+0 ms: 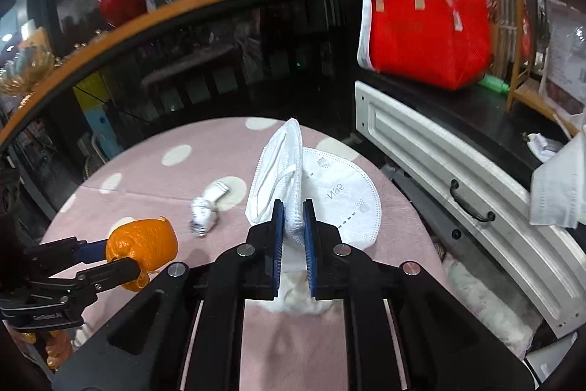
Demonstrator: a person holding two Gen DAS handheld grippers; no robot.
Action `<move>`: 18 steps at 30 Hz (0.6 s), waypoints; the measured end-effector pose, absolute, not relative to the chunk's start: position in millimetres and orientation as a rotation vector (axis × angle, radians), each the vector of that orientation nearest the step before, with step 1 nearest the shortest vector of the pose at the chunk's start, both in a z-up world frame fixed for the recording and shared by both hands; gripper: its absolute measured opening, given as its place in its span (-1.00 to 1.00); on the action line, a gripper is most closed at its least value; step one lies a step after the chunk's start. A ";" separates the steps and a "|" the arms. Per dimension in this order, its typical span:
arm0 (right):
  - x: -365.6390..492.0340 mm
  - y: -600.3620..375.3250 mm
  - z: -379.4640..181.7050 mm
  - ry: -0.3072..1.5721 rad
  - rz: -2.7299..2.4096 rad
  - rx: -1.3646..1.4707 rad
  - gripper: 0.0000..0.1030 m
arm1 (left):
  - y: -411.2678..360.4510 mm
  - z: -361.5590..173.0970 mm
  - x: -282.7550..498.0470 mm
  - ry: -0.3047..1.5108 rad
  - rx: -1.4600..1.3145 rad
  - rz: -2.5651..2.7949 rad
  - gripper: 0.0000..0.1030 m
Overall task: Collect trash
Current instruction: 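Carry both to the black bin, open the right tool then the left tool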
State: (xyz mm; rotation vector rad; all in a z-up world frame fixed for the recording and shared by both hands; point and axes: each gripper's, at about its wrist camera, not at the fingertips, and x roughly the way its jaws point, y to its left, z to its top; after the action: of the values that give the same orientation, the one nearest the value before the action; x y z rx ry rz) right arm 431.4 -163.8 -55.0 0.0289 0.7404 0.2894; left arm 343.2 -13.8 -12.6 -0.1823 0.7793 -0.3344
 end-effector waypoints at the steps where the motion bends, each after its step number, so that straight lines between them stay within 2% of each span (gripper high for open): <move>1: 424.3 -164.3 -51.3 0.738 0.289 0.028 -0.78 | -14.3 -10.0 336.4 0.768 -0.172 -0.329 -0.03; 9: 346.9 -184.1 -25.2 0.695 0.295 0.042 -0.78 | -19.5 -0.3 279.1 0.724 -0.133 -0.332 -0.03; 18: 271.4 -219.7 -27.4 0.691 0.261 0.073 -0.78 | -37.2 -3.1 227.6 0.721 -0.118 -0.365 -0.03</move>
State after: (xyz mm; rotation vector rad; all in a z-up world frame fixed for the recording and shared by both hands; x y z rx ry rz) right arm 271.4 -219.7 -27.4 0.0726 0.6906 0.2608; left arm 227.6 -37.2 -3.1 -0.1179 0.7208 -0.3654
